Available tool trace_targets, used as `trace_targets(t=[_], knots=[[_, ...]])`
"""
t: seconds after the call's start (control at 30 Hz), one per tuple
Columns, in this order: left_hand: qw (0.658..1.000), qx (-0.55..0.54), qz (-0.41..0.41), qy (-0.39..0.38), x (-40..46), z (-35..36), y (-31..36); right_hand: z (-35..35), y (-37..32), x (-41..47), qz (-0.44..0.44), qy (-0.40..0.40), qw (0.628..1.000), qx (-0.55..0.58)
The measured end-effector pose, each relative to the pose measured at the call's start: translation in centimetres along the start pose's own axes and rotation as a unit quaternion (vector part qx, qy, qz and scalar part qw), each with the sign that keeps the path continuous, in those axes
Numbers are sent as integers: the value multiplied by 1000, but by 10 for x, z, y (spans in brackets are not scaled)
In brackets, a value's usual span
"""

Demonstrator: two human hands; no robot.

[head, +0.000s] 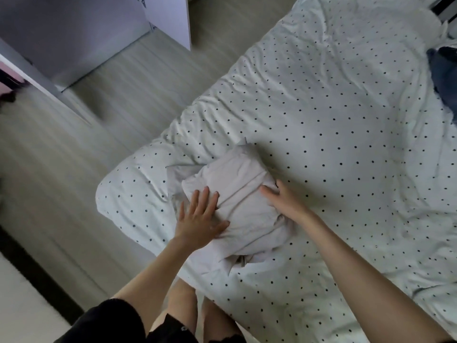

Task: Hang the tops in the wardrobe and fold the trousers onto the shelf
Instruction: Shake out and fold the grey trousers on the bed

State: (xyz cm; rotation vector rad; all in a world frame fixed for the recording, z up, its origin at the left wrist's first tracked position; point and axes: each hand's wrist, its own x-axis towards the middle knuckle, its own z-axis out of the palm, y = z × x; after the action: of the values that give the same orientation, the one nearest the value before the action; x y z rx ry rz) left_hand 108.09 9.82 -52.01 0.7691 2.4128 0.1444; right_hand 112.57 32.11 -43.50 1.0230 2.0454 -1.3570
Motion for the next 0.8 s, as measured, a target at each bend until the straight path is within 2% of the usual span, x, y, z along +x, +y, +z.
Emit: trace_targets(t=[0.1,0.17,0.2,0.23,0.3,0.33,0.37,0.4,0.47,0.57,0.63,0.73,0.8], knots=[[999,-52,7,-11,-10,-3,-13,24,-13,-13,-76,64,993,-63],[978,-206,-14,18,-20,-9,-24,41,-26,-30,-124,77,981,-129],[945,-322,-49,32,-25,-14,-30,50,-31,-39,-152,77,974,-149],[893,-439,-100,33,-30,-18,-35,58,-34,-46,-175,69,968,-164],[749,-637,-182,26,-42,-33,-48,76,-40,-57,-207,40,960,-185],[684,-698,-207,33,-46,-38,-52,84,-40,-61,-211,19,957,-200],[649,-727,-219,48,-51,-43,-58,94,-40,-64,-214,-8,952,-216],[640,-735,-215,61,-54,-48,-62,102,-40,-64,-216,-33,947,-236],[668,-716,-194,60,-59,-57,-66,116,-39,-64,-213,-73,932,-284],[741,-654,-152,16,-65,-65,-59,132,-38,-63,-212,-109,903,-358],[794,-594,-121,37,-63,-63,-52,135,-36,-61,-204,-131,899,-364],[879,-453,-95,113,-51,-55,-44,125,-24,-55,-228,-89,900,-361],[931,-318,-134,116,-41,-46,-40,117,-8,-50,-238,-47,898,-368]])
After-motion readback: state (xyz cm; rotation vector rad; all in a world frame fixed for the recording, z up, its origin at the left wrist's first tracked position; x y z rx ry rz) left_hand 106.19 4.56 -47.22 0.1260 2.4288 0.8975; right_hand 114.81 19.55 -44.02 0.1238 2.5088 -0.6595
